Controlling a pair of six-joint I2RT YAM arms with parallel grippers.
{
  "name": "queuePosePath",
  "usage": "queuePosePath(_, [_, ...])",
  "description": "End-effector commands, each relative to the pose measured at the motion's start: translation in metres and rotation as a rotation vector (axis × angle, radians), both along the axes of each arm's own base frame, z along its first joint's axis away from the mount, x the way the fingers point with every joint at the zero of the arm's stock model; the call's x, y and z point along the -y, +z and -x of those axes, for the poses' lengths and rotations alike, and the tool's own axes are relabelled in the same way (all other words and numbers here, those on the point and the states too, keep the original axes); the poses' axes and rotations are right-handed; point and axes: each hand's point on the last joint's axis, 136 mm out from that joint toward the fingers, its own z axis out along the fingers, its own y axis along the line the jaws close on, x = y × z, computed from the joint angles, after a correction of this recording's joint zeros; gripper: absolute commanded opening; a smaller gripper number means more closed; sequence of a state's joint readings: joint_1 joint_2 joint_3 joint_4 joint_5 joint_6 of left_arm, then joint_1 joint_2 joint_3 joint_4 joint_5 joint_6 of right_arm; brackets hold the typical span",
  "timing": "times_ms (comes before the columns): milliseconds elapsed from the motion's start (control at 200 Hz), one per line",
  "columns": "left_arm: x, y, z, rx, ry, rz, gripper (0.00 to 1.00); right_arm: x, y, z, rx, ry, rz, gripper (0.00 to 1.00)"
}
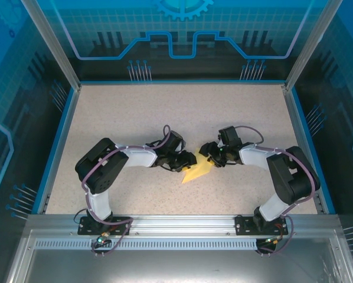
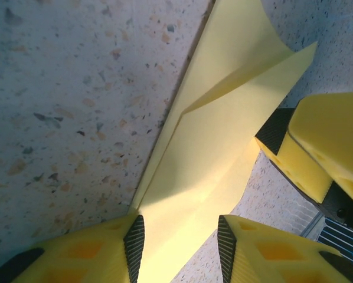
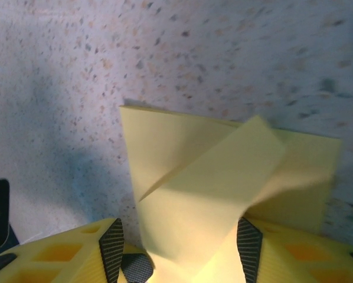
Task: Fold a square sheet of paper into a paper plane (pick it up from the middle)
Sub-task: Pick up the paper from the center of the table.
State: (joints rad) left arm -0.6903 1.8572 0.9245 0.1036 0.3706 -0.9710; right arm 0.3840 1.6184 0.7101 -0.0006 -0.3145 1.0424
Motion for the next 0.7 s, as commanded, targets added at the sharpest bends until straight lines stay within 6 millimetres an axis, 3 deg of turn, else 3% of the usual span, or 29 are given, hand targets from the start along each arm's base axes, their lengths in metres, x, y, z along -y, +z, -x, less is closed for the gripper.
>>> queuePosePath(0, [-0.013,-0.021,0.010,-0.049,0.025,-0.064,0.42,-0.024,0.007,0.000,0.012,0.087,-0.087,0.55])
queuePosePath(240, [-0.015,-0.011,0.007,-0.032,0.031,-0.058,0.42,-0.033,0.003,0.009,0.008,0.132,-0.111,0.48])
queuePosePath(540, [-0.017,-0.003,0.006,-0.021,0.025,-0.062,0.42,-0.021,0.013,0.008,0.066,0.139,-0.041,0.41])
queuePosePath(695, [-0.019,0.007,0.004,-0.007,0.026,-0.048,0.42,-0.027,0.007,0.009,0.053,0.156,-0.060,0.29])
